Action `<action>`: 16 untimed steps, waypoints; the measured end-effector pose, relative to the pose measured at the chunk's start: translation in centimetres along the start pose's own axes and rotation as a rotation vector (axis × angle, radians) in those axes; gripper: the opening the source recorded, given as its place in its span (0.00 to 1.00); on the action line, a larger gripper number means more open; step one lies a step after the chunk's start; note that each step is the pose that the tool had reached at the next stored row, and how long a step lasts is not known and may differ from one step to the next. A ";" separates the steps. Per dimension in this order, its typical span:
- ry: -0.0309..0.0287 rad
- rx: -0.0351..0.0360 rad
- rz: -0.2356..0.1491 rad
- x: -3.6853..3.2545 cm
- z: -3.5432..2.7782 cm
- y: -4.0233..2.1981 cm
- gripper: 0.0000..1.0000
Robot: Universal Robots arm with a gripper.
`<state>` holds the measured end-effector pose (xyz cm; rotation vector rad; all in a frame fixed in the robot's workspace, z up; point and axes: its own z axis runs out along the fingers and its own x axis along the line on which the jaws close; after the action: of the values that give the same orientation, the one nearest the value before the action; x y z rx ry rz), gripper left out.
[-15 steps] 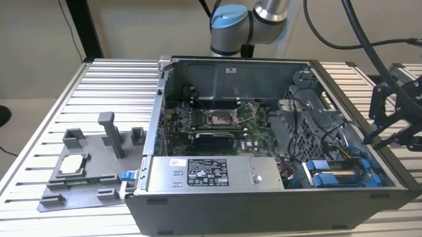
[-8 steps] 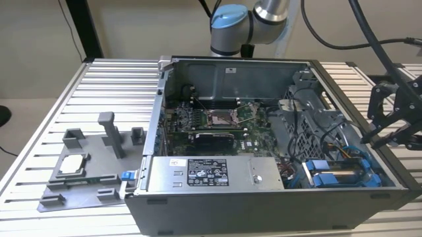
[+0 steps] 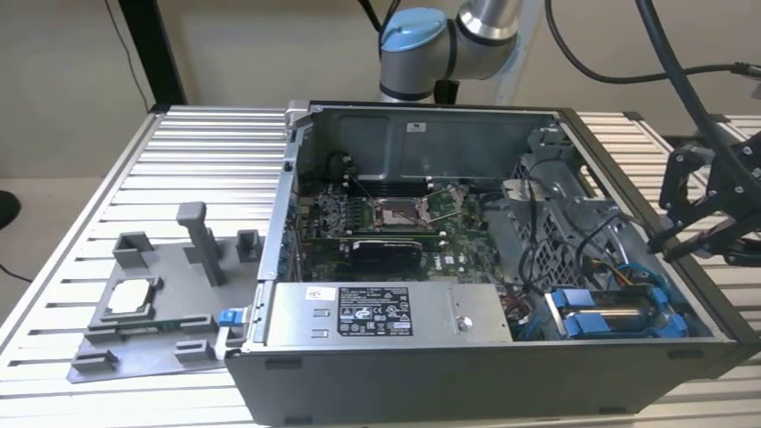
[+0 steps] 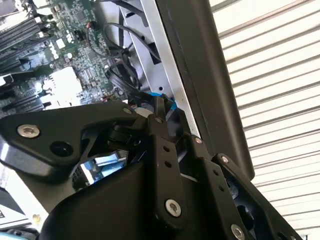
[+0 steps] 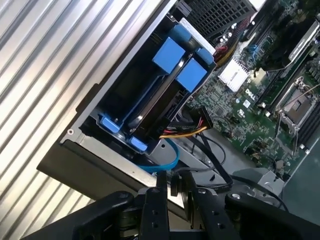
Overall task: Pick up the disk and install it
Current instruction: 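Insert the first disk wire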
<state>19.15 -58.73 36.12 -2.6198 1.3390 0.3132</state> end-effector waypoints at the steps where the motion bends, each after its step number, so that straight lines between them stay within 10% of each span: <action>1: -0.0072 0.0029 0.000 -0.01 0.00 0.01 1.00; 4: -0.0198 0.0051 0.000 -0.03 0.01 0.05 1.00; 16: -0.0334 -0.0077 0.004 -0.77 0.19 1.11 1.00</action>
<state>17.79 -58.73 36.07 -2.6064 1.3358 0.3618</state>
